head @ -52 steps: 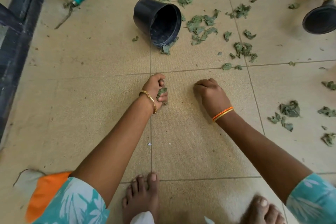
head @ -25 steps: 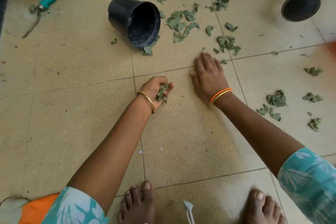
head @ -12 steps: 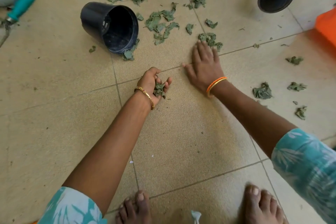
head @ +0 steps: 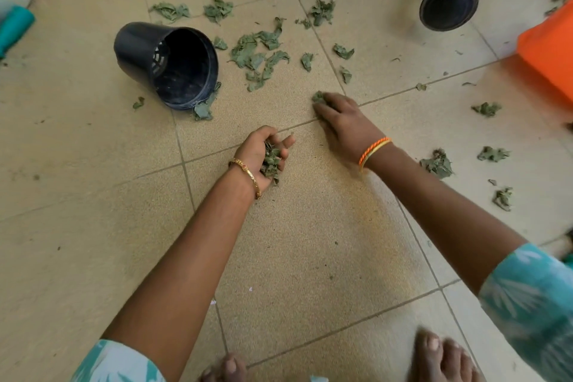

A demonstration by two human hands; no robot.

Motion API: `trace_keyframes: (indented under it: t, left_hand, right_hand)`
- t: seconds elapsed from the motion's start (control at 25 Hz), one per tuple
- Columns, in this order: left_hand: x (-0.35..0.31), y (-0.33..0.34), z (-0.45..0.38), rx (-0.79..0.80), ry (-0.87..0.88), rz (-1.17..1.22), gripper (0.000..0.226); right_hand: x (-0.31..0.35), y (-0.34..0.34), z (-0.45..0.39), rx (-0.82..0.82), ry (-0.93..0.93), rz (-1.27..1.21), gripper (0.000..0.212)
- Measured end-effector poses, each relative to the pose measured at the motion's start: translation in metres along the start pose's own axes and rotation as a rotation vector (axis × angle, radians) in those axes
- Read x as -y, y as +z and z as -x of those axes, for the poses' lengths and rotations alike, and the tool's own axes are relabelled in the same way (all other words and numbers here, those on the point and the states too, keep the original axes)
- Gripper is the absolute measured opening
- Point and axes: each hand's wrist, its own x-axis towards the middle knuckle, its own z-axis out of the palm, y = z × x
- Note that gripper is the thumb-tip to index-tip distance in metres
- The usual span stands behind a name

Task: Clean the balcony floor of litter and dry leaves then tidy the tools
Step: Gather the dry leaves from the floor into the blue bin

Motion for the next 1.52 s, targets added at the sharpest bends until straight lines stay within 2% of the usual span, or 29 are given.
trace_keyframes:
  t: [0.16, 0.36, 0.52, 0.64, 0.76, 0.88, 1.0, 1.16, 1.28, 1.36, 1.44, 1.52]
  left_hand:
    - [0.004, 0.005, 0.000, 0.023, -0.007, -0.069, 0.024]
    - [0.010, 0.017, 0.003, 0.057, -0.001, -0.210, 0.038]
    - [0.015, 0.023, 0.007, -0.018, 0.018, -0.349, 0.043]
    - [0.014, 0.021, 0.006, -0.011, 0.021, -0.312, 0.031]
    - [0.005, 0.019, 0.004, -0.029, -0.010, -0.217, 0.036]
    - [0.001, 0.018, 0.007, -0.035, 0.021, -0.193, 0.036]
    - [-0.003, 0.013, 0.010, -0.004, 0.045, -0.155, 0.031]
    - [-0.009, 0.000, 0.012, 0.033, 0.045, -0.109, 0.024]
    - [-0.012, -0.006, 0.017, 0.097, 0.066, -0.062, 0.024]
    - [-0.013, -0.009, 0.020, 0.102, 0.076, -0.028, 0.025]
    - [-0.014, -0.013, 0.021, 0.074, 0.067, 0.013, 0.031]
    - [-0.013, -0.015, 0.021, 0.053, 0.061, 0.055, 0.038]
  right_hand:
    - [0.005, 0.006, 0.017, -0.166, 0.002, -0.041, 0.021]
    - [0.048, -0.022, 0.029, -0.310, 0.121, -0.384, 0.024]
    - [0.091, -0.032, 0.046, -0.080, 0.142, -0.499, 0.055]
    - [0.077, -0.041, 0.044, -0.113, 0.152, -0.435, 0.044]
    - [0.043, -0.045, 0.017, -0.135, 0.350, -0.490, 0.031]
    - [-0.001, -0.039, -0.021, -0.063, 0.421, -0.382, 0.047]
    - [-0.023, -0.028, -0.041, 0.127, 0.365, -0.260, 0.067]
    - [-0.004, -0.015, -0.030, 0.187, 0.176, -0.278, 0.065]
    - [0.024, 0.000, 0.002, 0.128, -0.024, -0.251, 0.048]
    - [0.035, 0.013, 0.020, 0.011, -0.159, -0.163, 0.031]
    - [0.038, 0.018, 0.025, -0.089, -0.181, -0.144, 0.017]
    - [0.044, 0.012, 0.024, -0.149, -0.126, -0.213, 0.012]
